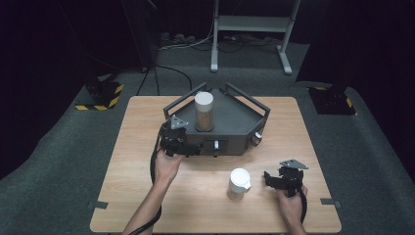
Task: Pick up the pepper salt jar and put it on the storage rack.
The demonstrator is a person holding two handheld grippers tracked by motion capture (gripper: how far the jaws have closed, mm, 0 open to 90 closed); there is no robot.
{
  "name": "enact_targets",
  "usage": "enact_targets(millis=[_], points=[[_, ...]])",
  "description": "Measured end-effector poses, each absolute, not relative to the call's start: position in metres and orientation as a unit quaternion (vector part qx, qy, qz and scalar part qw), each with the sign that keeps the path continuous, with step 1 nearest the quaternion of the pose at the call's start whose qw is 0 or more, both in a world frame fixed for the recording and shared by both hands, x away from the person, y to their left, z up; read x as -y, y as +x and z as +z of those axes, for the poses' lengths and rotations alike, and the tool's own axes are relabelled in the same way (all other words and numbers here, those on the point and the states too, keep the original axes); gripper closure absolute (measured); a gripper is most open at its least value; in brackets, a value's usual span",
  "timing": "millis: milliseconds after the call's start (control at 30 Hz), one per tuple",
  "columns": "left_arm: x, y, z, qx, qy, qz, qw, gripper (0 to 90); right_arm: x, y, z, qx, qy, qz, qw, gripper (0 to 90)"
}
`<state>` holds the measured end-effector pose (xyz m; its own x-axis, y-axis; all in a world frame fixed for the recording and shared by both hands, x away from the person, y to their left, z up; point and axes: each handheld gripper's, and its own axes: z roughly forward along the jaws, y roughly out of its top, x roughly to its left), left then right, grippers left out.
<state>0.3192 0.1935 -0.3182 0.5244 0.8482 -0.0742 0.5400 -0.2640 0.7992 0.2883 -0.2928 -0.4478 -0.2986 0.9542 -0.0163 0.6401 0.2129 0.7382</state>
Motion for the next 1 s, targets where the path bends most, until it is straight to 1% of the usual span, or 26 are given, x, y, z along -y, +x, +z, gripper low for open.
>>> enact_targets(millis=[300, 1000], points=[[-0.192, 0.303, -0.341, -0.456, 0.775, 0.187, 0.396, 4.5, 0.293, 0.288, -0.448, -0.739, 0.539, 0.320, 0.245, 9.0], [-0.194, 0.286, -0.393, -0.489, 0.762, 0.171, 0.389, 5.4, 0.292, 0.288, -0.448, -0.739, 0.540, 0.320, 0.245, 9.1]])
